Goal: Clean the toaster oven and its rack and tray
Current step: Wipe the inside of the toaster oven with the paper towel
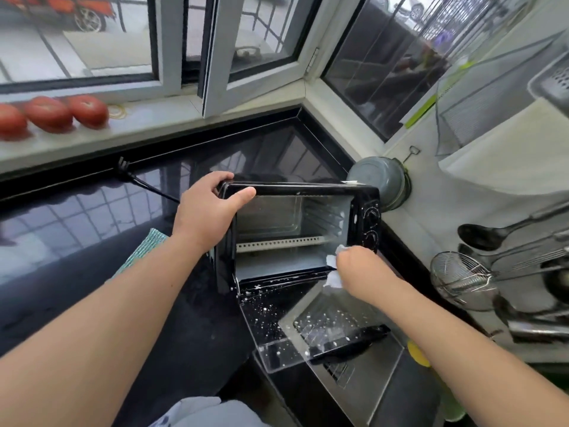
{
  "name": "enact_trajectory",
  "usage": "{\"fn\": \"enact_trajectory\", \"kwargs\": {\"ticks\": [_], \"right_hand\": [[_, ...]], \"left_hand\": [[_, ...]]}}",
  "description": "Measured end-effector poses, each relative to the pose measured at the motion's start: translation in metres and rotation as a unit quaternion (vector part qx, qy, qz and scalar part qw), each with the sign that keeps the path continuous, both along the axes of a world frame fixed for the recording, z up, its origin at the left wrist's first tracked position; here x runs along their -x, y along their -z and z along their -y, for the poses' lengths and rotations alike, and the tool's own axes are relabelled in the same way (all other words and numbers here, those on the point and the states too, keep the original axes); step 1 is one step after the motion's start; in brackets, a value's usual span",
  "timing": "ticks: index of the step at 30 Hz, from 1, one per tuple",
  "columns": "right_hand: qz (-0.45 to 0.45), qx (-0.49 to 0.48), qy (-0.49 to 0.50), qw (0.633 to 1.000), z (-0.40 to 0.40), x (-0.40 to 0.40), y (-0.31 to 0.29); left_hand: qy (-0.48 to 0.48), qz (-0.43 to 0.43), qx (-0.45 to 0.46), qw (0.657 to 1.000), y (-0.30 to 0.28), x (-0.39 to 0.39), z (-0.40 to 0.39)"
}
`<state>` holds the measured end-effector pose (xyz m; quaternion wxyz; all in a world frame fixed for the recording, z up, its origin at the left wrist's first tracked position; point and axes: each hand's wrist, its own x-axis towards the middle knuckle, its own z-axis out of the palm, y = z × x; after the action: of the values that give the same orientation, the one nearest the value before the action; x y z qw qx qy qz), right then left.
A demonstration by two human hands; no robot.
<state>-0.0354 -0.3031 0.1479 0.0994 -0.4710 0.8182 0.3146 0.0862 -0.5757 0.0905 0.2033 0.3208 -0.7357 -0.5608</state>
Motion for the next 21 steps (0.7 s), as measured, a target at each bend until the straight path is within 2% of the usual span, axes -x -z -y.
{"fn": "enact_trajectory", "kwargs": {"ticks": [1,3,7,9,12,15,18,21], "right_hand": [[0.009,0.008,0.029,0.999,0.006,-0.009,-0.003],[0.095,0.048,0.06,0.993,0.031,-0.038,-0.002],[0.291,0.114,-0.002,0.95,0.089,-0.085,0.011],[0.329,0.131,-0.018,0.935,0.094,-0.09,0.015],[0.283,0.157,-0.007,0.946,0.058,-0.076,0.01],[0.146,0.122,0.074,0.979,0.006,-0.035,-0.005],[0.075,0.095,0.212,0.97,-0.018,-0.002,-0.01],[0.033,0.097,0.227,0.969,-0.003,-0.013,0.001]], "left_hand": [[0.0,0.002,0.003,1.0,0.0,0.0,-0.001],[-0.004,0.003,0.008,1.0,0.0,0.0,-0.001],[-0.012,0.004,0.017,1.0,0.003,0.002,0.001],[-0.007,-0.002,0.013,1.0,0.005,0.004,0.002],[-0.005,-0.01,-0.003,1.0,0.005,0.005,0.005],[-0.005,-0.014,-0.007,1.0,0.004,0.005,0.002],[-0.005,-0.012,0.0,1.0,0.005,0.003,0.0],[-0.001,-0.009,0.0,1.0,0.005,0.004,0.003]]}}
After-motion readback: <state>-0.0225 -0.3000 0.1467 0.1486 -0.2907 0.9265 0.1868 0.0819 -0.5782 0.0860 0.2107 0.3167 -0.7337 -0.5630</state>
